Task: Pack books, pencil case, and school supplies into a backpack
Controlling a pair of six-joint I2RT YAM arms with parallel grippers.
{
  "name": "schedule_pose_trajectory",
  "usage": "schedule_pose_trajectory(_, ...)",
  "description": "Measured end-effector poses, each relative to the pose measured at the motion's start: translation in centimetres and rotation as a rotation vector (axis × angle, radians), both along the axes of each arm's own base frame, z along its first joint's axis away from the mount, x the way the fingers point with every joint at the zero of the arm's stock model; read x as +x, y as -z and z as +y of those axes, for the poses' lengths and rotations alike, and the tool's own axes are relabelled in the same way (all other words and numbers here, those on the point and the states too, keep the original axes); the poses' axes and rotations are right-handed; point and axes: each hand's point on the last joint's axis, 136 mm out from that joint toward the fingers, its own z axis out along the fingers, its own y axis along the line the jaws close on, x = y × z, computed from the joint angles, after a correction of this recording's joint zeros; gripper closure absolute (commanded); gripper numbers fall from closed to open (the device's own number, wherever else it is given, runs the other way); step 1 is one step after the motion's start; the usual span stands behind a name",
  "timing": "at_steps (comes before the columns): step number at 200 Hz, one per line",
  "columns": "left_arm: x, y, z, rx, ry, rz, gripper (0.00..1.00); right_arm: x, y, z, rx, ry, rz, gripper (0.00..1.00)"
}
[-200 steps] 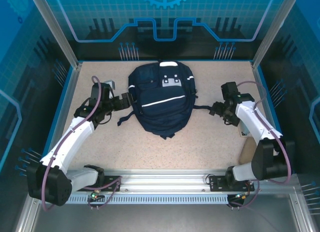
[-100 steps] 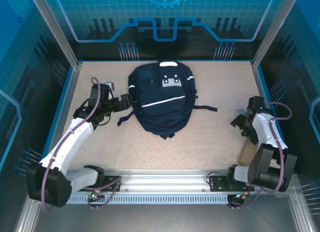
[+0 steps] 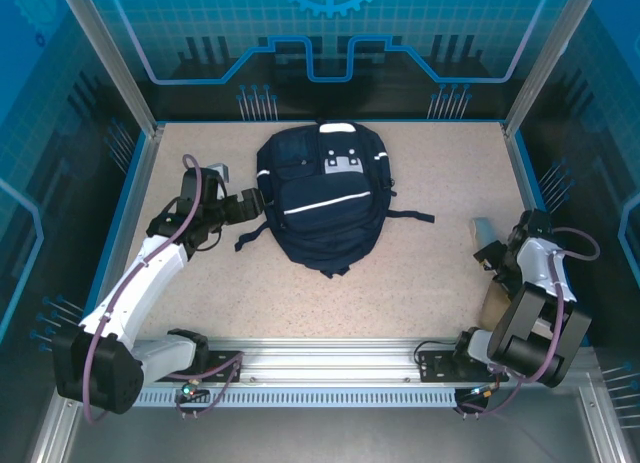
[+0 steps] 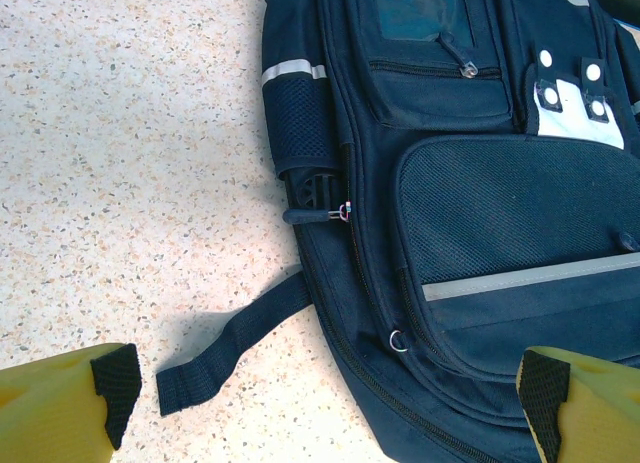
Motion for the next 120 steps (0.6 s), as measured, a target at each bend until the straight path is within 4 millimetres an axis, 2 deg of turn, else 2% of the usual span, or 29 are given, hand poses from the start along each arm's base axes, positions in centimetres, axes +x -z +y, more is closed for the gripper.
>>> schedule_pose_trajectory(42,-0.2,0.4,0.0,0.001,0.000,0.008,0.01,0.2,0.2,0.2,0.014,-0.021,-0.003,0.04)
schedule_pose_trajectory(71,-0.2,0.4,0.0,0.001,0.000,0.008,0.01,1.2,0.0,1.1,0.024,-0.061,-0.037,0.04)
schedule_pose_trajectory(91,-0.2,0.5,0.0,0.001,0.000,0.010,0.01,2.8,-0.3,3.0,0.040,-0.116,-0.088,0.05)
schedule_pose_trajectory(120,-0.2,0.5,0.0,0.002,0.000,0.010,0.01,5.9,-0.7,7.5,0.089,-0.217,-0.187,0.05)
